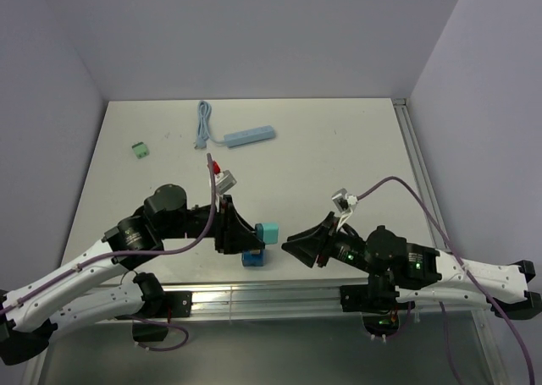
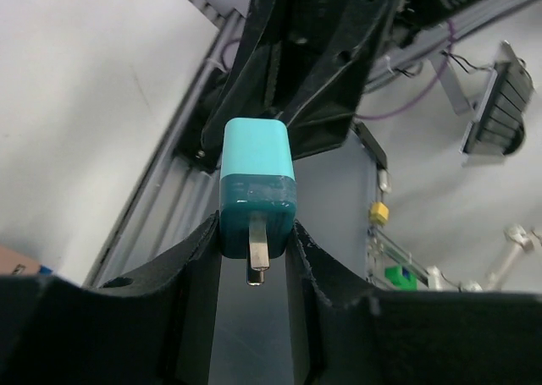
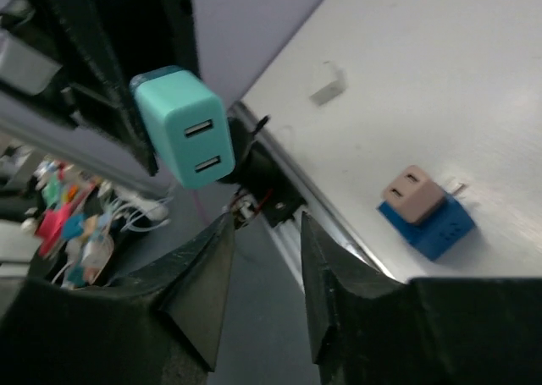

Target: Insert the plug

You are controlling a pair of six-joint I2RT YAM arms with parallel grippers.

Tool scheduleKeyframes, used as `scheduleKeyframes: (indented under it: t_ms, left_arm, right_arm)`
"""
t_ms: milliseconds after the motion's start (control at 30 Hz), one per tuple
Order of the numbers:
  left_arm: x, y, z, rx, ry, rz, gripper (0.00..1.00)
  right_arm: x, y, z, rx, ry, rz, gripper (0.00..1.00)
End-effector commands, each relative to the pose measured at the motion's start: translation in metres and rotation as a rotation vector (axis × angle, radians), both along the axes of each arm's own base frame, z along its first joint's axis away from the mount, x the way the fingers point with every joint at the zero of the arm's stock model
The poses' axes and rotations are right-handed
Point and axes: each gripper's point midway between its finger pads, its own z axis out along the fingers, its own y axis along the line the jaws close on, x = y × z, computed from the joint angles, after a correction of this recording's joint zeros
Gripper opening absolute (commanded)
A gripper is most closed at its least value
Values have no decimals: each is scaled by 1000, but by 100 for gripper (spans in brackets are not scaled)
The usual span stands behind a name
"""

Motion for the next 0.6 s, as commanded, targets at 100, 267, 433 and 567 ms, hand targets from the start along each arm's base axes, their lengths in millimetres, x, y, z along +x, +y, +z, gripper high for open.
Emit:
scheduleKeyframes:
  t_ms: [100, 267, 433, 567]
  left_arm:
    - [-21, -4, 10, -72, -10, -149, 0]
    - [-26, -6, 6, -85, 10, -184, 0]
    - [-32, -6, 8, -111, 18, -222, 0]
    - [-34, -6, 12, -132, 3, -237, 0]
  right_arm:
    - [-44, 13, 48, 246, -190, 278, 41]
    - [-46, 14, 52, 271, -213, 288, 60]
    - [-40, 20, 48, 269, -200, 258, 64]
    - [-40, 23, 48, 270, -199, 261, 64]
